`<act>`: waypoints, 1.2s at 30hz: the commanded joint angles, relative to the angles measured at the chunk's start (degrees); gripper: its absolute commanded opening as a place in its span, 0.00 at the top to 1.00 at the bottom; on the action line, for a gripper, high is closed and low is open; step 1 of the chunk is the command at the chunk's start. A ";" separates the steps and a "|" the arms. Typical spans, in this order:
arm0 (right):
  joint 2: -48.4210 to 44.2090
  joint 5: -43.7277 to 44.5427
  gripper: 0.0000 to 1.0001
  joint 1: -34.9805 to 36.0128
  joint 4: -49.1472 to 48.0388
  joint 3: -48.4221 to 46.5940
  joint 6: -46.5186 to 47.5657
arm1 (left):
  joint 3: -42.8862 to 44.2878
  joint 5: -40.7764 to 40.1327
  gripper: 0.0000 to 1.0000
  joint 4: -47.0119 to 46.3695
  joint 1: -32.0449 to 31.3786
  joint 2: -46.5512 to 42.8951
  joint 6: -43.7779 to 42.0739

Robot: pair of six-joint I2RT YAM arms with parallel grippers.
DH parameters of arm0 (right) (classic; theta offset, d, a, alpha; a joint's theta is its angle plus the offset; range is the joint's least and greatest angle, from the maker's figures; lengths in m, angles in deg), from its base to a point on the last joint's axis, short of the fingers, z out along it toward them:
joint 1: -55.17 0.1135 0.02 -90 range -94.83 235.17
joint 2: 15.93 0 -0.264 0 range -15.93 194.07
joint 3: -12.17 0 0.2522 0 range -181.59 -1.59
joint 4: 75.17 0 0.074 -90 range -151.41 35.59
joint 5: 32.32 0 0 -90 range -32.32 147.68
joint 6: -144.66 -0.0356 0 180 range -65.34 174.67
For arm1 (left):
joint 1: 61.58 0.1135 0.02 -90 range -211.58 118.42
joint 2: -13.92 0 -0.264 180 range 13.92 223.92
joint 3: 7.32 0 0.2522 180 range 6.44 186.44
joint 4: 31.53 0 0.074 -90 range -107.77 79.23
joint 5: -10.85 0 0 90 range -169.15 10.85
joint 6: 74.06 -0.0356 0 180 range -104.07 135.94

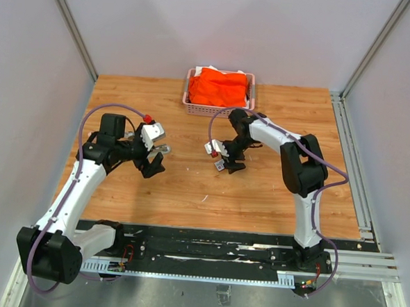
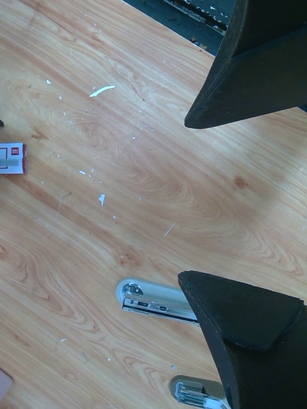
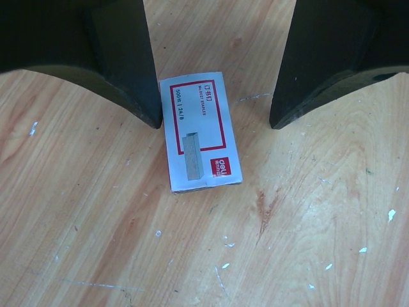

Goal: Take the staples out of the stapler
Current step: Move the staple box to the center of the board.

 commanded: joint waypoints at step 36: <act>5.96 20.34 0.49 -1.49 -16.98 -6.53 -33.19 | -2.10 -2.64 0.02 -1.92 1.64 -2.31 -1.23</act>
